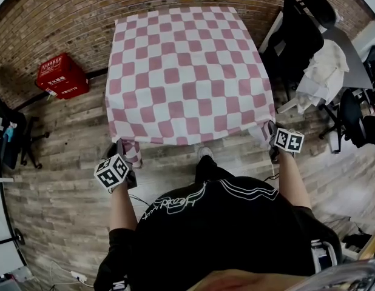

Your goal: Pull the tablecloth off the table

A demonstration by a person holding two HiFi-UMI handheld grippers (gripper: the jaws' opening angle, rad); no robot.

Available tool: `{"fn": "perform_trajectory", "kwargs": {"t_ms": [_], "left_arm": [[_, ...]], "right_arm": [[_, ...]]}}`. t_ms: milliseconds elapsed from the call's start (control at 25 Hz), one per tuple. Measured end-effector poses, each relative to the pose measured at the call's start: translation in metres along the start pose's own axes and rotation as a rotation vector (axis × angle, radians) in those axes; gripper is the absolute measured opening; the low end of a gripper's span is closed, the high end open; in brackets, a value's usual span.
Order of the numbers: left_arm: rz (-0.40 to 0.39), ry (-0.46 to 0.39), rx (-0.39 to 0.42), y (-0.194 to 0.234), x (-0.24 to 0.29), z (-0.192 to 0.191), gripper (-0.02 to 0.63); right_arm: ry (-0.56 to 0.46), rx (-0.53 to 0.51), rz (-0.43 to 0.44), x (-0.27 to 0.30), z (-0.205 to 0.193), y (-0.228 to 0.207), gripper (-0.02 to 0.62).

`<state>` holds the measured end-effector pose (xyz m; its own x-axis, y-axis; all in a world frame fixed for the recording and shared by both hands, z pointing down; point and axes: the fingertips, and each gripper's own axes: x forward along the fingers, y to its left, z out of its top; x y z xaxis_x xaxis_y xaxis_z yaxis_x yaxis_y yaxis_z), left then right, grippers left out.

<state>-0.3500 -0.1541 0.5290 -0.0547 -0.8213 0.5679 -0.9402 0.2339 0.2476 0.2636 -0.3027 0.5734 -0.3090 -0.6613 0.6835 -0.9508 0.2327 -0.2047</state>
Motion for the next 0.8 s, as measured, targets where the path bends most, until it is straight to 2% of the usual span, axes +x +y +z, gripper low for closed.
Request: {"fn": "perform_trajectory", "kwargs": {"t_ms": [320, 600, 800], "left_arm": [[-0.039, -0.015, 0.013, -0.009, -0.008, -0.009, 0.008], [-0.042, -0.023, -0.019, -0.006, -0.031, -0.029, 0.008], [-0.032, -0.028, -0.022, -0.014, -0.039, -0.028, 0.008]], "right_arm": [[-0.042, 0.050, 0.039, -0.008, -0.011, 0.012, -0.003], [-0.045, 0.064, 0.058, -0.026, -0.034, 0.012, -0.003], [-0.049, 0.080, 0.092, -0.036, -0.037, 0.012, -0.003]]}}
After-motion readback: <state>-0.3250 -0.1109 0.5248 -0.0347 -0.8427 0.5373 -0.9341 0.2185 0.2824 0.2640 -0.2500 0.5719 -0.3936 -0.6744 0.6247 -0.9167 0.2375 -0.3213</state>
